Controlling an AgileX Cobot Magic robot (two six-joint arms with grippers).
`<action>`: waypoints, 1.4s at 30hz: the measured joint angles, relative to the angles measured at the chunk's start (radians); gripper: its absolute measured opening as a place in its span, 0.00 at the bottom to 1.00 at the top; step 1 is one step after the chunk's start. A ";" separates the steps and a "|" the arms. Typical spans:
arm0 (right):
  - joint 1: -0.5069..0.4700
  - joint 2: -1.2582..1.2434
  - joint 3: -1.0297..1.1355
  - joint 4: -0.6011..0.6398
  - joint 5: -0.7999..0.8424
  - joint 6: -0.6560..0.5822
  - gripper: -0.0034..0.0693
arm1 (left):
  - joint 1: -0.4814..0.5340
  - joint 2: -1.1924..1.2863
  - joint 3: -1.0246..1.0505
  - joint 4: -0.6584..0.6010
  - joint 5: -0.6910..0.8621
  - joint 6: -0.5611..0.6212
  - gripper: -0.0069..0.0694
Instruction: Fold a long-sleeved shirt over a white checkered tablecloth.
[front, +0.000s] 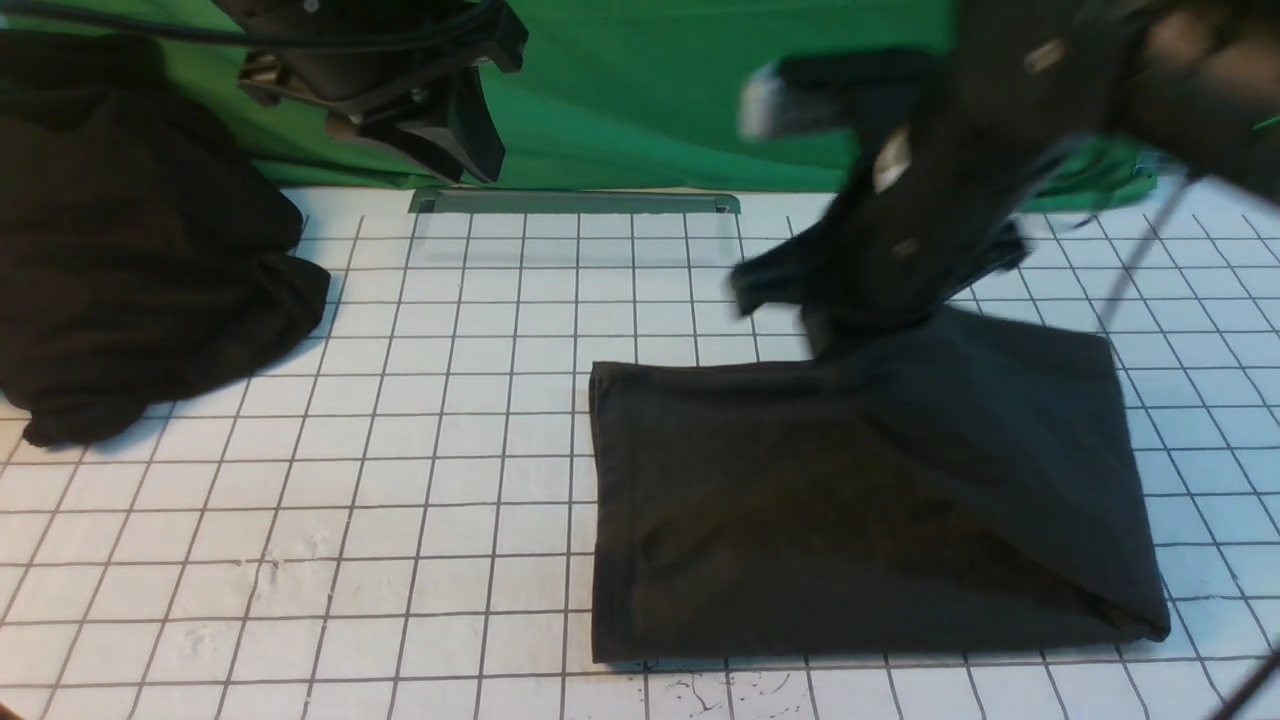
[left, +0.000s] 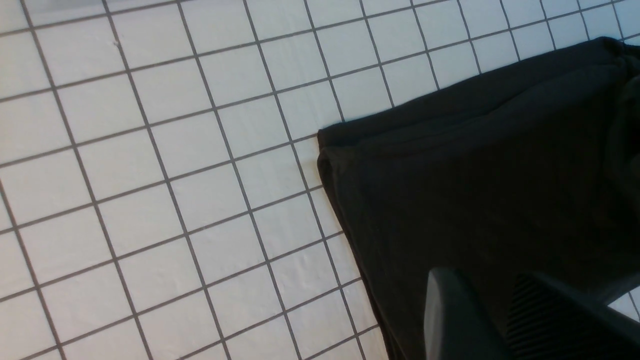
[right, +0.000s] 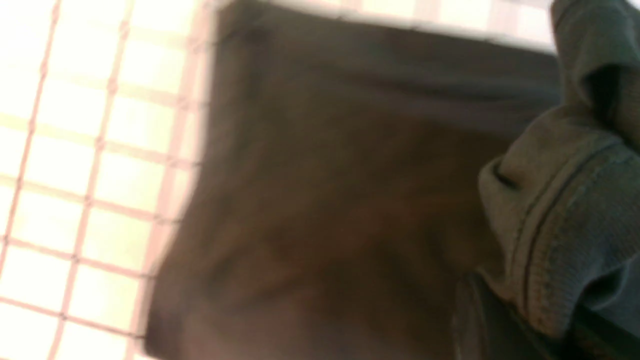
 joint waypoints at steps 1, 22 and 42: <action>0.049 0.051 0.000 0.000 -0.033 0.014 0.07 | 0.000 0.000 0.000 0.000 0.000 0.000 0.31; 0.092 0.046 -0.093 -0.019 0.147 -0.160 0.84 | 0.000 -0.006 0.009 0.033 -0.002 -0.020 0.33; -0.321 -0.542 0.465 -0.031 0.158 -0.364 0.18 | 0.000 -0.178 0.595 -0.048 -0.096 -0.054 0.41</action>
